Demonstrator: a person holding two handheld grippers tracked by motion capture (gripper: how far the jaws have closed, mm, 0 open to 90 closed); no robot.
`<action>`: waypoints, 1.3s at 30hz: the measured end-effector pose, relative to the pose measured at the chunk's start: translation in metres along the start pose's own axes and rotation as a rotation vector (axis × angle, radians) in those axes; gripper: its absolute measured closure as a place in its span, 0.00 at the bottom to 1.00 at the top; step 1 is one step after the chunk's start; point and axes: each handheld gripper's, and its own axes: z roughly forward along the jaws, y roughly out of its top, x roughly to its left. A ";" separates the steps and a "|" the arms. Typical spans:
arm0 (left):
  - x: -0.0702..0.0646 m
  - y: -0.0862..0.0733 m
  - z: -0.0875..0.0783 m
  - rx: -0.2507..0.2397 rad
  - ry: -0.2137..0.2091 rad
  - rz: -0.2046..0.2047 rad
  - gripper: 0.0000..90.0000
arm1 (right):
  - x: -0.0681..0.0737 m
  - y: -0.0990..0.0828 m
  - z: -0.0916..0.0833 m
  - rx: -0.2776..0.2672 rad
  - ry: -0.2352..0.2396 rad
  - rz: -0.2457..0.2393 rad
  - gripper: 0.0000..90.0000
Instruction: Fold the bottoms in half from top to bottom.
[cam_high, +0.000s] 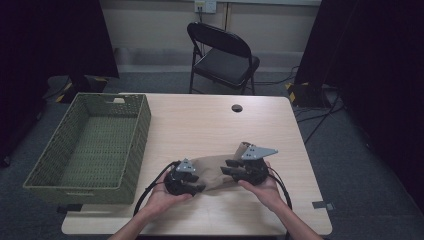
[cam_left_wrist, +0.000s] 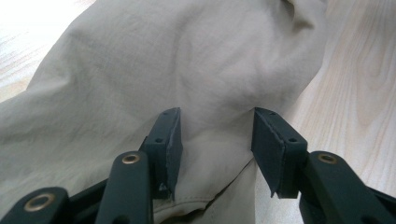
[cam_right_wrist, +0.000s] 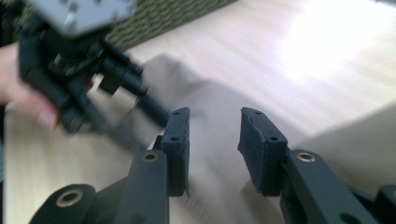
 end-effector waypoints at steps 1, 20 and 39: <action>0.000 0.000 0.000 0.000 0.000 0.001 0.59 | -0.002 0.005 0.003 0.005 -0.004 -0.001 0.71; 0.001 0.000 0.000 -0.006 -0.008 -0.026 0.58 | -0.034 -0.038 -0.027 0.114 -0.234 0.079 0.57; 0.018 0.010 -0.028 -0.140 0.026 -0.032 0.54 | -0.040 -0.041 -0.036 0.073 -0.292 0.134 0.39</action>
